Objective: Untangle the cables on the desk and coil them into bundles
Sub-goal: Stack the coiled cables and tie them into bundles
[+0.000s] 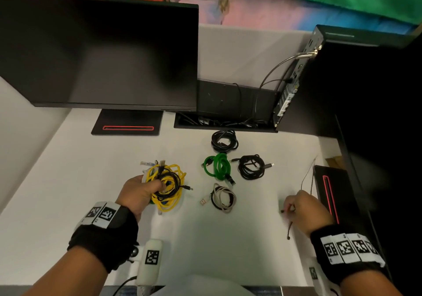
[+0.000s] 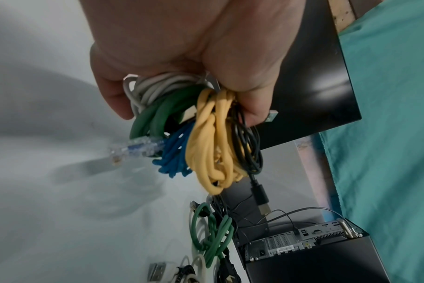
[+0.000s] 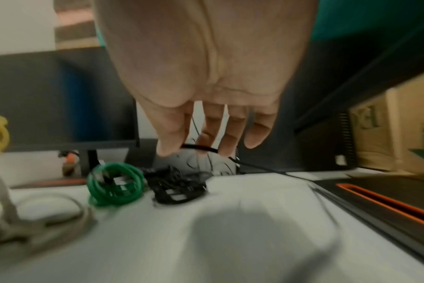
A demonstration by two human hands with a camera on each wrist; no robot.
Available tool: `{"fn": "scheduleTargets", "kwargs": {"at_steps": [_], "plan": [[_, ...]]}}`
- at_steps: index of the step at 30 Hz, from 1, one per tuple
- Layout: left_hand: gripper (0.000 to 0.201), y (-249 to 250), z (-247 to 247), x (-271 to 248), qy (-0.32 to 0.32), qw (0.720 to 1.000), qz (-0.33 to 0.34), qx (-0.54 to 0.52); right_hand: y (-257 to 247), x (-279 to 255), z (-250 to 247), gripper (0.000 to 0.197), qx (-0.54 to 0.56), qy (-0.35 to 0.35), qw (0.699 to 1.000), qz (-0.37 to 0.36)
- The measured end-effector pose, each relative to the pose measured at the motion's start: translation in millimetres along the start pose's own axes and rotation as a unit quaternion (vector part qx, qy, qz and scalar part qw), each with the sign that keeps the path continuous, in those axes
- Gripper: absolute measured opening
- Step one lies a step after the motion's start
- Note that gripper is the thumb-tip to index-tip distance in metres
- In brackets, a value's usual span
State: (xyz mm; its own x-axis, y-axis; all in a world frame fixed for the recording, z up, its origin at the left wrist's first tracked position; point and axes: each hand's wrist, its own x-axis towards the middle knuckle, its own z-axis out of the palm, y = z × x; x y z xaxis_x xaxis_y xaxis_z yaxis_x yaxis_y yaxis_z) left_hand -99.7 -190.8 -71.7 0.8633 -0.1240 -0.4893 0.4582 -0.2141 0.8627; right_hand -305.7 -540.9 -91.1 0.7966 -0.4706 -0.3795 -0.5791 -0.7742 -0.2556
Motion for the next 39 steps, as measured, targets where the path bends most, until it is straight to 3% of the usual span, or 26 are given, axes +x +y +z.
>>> {"fn": "scheduleTargets", "kwargs": {"at_steps": [4, 8, 10, 12, 14, 17, 22, 24, 28, 30, 32, 35, 39], "plan": [[0.035, 3.0, -4.4, -5.3, 0.002, 1.000, -0.002, 0.009, -43.6, -5.9, -31.6, 0.020, 0.042, 0.129, 0.983, -0.122], [0.035, 5.5, -7.7, -8.1, 0.009, 1.000, -0.001, 0.012, -111.0, -18.9, -63.6, 0.007, 0.022, 0.295, 0.932, -0.209], [0.035, 7.0, -9.9, -9.0, 0.015, 1.000, -0.001, 0.016, -146.1, -28.3, -77.3, 0.007, 0.013, 0.328, 0.910, -0.255], [0.038, 7.9, -12.9, -9.3, 0.026, 0.999, -0.001, 0.020, -176.5, -33.5, -85.2, 0.018, 0.003, 0.295, 0.907, -0.301], [0.039, 9.3, -16.6, -9.9, 0.036, 0.999, 0.002, 0.028, -203.5, -33.8, -85.9, 0.028, 0.019, 0.192, 0.924, -0.330], [0.037, 12.3, -22.3, -10.1, 0.053, 0.998, 0.006, 0.033, -237.1, -23.7, -73.4, 0.019, 0.115, 0.034, 0.930, -0.348], [0.040, 18.3, -30.4, -11.0, 0.068, 0.996, 0.013, 0.052, -274.6, -1.4, -28.1, 0.010, 0.157, -0.062, 0.929, -0.331], [0.045, 18.5, -33.9, -10.9, 0.071, 0.995, 0.013, 0.065, -281.4, 6.8, -13.6, 0.017, 0.169, -0.070, 0.935, -0.305], [0.048, 16.1, -44.0, -10.3, 0.095, 0.993, 0.013, 0.073, -296.3, 12.2, 0.2, 0.007, 0.149, -0.043, 0.953, -0.261], [0.051, 13.7, -44.9, -8.5, 0.093, 0.993, 0.008, 0.073, -298.6, 10.8, 0.6, 0.002, 0.128, -0.030, 0.953, -0.272], [0.051, 12.0, -47.2, -7.1, 0.095, 0.993, 0.005, 0.068, -302.1, 7.2, 2.5, 0.009, 0.102, -0.017, 0.949, -0.298], [0.041, 12.2, -50.0, -5.0, 0.116, 0.991, 0.006, 0.065, -308.9, 4.9, 8.0, 0.014, 0.058, -0.008, 0.942, -0.330], [0.025, 9.4, -45.3, -3.4, 0.115, 0.991, 0.000, 0.064, -318.8, 7.2, 18.6, 0.014, 0.006, -0.008, 0.949, -0.315]]}}
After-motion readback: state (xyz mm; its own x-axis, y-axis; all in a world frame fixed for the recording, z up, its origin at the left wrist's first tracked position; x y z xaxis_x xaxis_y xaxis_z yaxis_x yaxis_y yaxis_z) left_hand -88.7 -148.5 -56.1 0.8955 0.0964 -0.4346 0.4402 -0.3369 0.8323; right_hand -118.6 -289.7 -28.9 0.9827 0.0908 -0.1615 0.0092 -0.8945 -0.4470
